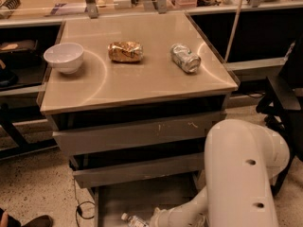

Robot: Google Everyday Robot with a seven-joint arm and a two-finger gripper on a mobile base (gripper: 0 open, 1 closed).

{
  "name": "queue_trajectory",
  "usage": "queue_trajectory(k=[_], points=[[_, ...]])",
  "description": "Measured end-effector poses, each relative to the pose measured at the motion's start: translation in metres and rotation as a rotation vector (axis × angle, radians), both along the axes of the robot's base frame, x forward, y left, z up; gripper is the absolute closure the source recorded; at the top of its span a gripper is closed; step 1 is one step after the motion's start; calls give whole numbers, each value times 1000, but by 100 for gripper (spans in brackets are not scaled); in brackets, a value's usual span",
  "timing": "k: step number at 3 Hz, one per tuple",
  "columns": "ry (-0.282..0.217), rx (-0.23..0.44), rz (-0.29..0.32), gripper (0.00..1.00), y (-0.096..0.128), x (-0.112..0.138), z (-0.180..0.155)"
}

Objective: Pick blue plastic bottle from bottom drawer and place on counter

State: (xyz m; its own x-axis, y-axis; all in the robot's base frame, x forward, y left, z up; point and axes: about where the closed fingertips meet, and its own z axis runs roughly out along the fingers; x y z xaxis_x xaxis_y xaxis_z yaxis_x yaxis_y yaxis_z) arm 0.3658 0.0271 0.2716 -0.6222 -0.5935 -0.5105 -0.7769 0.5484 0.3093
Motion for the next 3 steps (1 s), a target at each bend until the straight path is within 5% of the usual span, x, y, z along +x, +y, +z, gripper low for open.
queue_trajectory(k=[3], points=[[31,-34,-42,0,6,4,-74]])
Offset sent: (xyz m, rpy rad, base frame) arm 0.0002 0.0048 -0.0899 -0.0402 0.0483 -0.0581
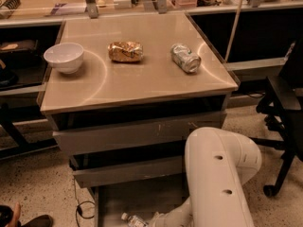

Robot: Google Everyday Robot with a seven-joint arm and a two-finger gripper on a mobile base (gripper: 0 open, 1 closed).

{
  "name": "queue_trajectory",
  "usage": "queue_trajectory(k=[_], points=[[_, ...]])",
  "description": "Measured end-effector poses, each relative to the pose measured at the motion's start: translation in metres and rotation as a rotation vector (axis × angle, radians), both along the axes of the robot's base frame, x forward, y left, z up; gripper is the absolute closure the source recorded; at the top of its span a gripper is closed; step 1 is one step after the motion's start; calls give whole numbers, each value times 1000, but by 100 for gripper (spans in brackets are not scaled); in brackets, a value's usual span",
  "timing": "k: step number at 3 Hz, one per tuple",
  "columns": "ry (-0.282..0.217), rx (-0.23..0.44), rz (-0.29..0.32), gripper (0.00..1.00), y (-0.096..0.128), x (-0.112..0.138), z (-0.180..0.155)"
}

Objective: Pick blue plastic bottle from bottom drawer and place on counter

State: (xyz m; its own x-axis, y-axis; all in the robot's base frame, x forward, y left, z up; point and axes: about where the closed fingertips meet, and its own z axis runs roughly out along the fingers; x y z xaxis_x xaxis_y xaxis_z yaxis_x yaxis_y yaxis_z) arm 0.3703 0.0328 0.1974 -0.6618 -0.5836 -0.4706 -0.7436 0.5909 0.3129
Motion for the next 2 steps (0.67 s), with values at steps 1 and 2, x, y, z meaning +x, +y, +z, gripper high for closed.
queue_trajectory(k=[1,2], points=[[-8,-6,2,0,2,10,-11],[-15,-5,8,0,5,20,-19]])
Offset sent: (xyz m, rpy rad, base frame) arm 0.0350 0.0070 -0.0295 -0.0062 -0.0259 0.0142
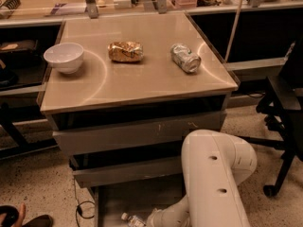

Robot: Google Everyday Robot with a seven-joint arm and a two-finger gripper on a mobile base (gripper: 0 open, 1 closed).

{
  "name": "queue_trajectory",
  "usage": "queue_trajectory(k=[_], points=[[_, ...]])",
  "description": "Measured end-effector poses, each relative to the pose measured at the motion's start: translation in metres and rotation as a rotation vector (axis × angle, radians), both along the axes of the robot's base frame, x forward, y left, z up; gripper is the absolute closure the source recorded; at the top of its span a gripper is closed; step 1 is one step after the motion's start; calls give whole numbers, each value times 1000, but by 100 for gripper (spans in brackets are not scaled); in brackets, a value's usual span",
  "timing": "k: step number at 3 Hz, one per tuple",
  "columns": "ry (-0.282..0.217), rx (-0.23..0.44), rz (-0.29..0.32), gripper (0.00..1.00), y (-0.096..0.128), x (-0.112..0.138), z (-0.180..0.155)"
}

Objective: Pick blue plastic bottle from bottom drawer and place on counter

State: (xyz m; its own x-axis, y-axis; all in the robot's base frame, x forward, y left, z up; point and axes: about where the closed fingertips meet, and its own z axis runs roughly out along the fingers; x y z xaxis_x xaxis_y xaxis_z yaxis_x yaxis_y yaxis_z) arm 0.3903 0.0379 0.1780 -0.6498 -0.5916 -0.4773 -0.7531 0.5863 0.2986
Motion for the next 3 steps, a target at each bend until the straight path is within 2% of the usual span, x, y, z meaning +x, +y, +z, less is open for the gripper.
queue_trajectory(k=[3], points=[[32,13,-10,0,3,2,-37]])
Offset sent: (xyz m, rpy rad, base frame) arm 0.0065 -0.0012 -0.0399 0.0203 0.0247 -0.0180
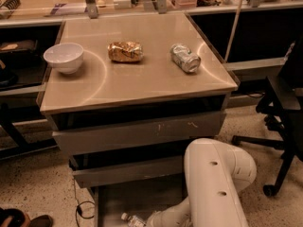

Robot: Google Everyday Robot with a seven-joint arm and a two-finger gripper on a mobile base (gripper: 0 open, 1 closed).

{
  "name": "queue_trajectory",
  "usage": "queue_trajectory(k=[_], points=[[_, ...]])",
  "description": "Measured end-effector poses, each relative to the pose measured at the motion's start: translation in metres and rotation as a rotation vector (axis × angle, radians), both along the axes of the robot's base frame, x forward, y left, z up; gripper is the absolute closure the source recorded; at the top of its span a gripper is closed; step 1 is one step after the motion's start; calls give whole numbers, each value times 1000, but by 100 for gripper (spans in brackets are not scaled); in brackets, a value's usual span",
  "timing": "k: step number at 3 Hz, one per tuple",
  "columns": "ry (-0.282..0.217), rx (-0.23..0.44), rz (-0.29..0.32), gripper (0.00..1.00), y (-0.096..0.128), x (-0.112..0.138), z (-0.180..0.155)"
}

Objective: Pick blue plastic bottle from bottom drawer and place on counter

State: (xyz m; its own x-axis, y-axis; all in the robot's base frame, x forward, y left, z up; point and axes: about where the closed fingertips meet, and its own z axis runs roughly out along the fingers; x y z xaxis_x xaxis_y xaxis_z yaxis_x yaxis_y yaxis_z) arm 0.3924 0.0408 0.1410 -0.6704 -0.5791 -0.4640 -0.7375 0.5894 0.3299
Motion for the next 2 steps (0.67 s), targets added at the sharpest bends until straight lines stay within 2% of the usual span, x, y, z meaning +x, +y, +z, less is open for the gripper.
queue_trajectory(k=[1,2], points=[[19,-4,-5,0,2,-1,-10],[19,-4,-5,19,2,-1,-10]])
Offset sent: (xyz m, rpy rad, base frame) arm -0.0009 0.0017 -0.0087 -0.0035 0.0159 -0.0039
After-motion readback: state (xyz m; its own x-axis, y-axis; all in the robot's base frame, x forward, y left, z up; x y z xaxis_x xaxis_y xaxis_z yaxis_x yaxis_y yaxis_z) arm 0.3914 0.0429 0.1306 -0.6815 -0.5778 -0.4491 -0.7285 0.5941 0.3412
